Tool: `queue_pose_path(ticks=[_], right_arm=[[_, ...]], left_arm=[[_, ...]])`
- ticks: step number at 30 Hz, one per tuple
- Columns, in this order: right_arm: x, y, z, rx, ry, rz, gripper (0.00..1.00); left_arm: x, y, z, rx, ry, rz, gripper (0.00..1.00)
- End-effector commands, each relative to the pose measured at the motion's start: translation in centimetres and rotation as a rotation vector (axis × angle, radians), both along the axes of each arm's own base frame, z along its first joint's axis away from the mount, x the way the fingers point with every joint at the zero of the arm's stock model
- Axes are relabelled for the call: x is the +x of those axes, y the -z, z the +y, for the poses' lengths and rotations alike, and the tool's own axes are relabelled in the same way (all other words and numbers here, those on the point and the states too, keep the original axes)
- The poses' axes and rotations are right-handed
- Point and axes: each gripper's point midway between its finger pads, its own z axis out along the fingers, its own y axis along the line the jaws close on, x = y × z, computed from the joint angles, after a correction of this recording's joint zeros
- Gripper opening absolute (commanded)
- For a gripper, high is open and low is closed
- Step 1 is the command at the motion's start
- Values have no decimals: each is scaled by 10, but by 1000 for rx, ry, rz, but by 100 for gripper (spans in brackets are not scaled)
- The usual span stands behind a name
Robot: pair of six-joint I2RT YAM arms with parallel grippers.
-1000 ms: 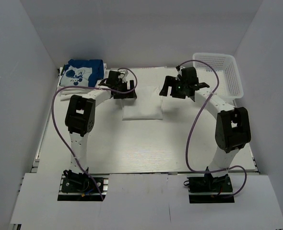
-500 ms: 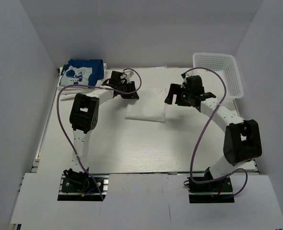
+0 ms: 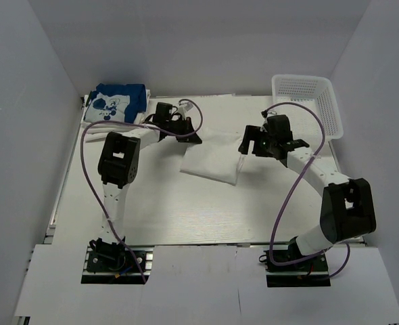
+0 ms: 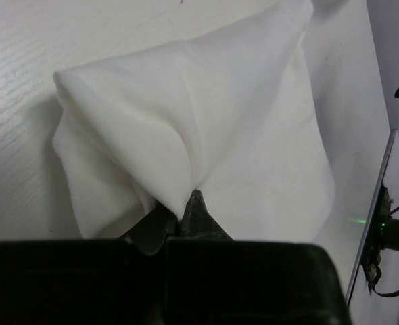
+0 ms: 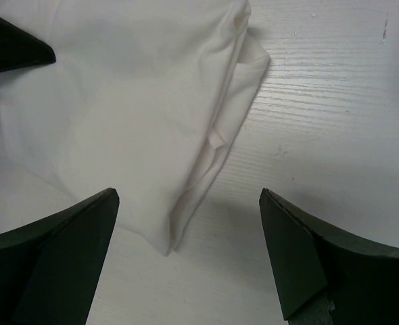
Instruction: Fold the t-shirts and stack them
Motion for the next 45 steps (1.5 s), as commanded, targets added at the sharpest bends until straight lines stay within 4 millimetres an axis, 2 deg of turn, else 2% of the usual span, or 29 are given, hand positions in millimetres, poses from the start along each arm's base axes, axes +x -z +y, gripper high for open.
queue_pose_path(ticks=[1, 5, 6, 8, 10, 11, 16, 17, 18, 19, 21, 22, 23, 24, 25, 27, 28, 29, 31, 34, 38, 42, 45], right_arm=[[8, -25, -3, 4, -1, -102, 91], [8, -28, -15, -31, 50, -130, 91], [8, -28, -20, -53, 69, -136, 91], [8, -27, -31, -89, 112, -145, 91], [7, -27, -36, -109, 126, -159, 91], [7, -25, -43, -129, 158, -164, 91], [6, -24, -52, -163, 182, -180, 91], [7, -23, -54, -167, 188, -178, 91], [7, -23, -54, -175, 187, -179, 91], [6, -21, -55, -177, 191, -175, 91], [7, -18, -55, -187, 193, -169, 91], [8, -19, -56, -186, 195, -168, 91], [8, -16, -55, -191, 194, -160, 91], [9, -16, -56, -190, 198, -157, 91], [9, -14, -56, -192, 194, -152, 91], [8, -13, -54, -191, 189, -147, 91], [9, -12, -53, -187, 186, -144, 91], [9, -10, -53, -188, 185, -140, 91], [11, -8, -53, -193, 186, -130, 91], [11, -3, -52, -201, 184, -110, 91], [12, -2, -52, -198, 186, -105, 91], [11, 0, -50, -199, 175, -96, 91], [10, 0, -49, -194, 174, -94, 91]], left_arm=[[21, -97, 7, -7, 29, -266, 0], [43, -119, 32, 163, -23, -405, 0], [44, -114, 43, 214, -32, -391, 0], [58, -129, 67, 337, -78, -483, 0], [65, -129, 90, 476, -114, -526, 0], [70, -142, 104, 518, -149, -564, 0], [90, -164, 169, 765, -290, -663, 0], [93, -168, 179, 783, -318, -665, 0], [100, -182, 192, 801, -348, -694, 0], [99, -178, 198, 818, -337, -671, 0], [104, -188, 210, 830, -351, -682, 0], [107, -186, 223, 855, -367, -669, 0], [109, -198, 224, 857, -369, -694, 0], [112, -195, 238, 869, -388, -676, 0], [111, -199, 239, 875, -381, -681, 0], [116, -210, 253, 885, -407, -694, 0], [118, -205, 265, 902, -424, -677, 0], [120, -213, 265, 897, -435, -697, 0], [124, -224, 282, 903, -488, -706, 0], [124, -235, 281, 871, -484, -715, 0], [122, -249, 291, 861, -512, -723, 0], [114, -279, 291, 848, -541, -780, 0], [116, -286, 298, 854, -564, -791, 0]])
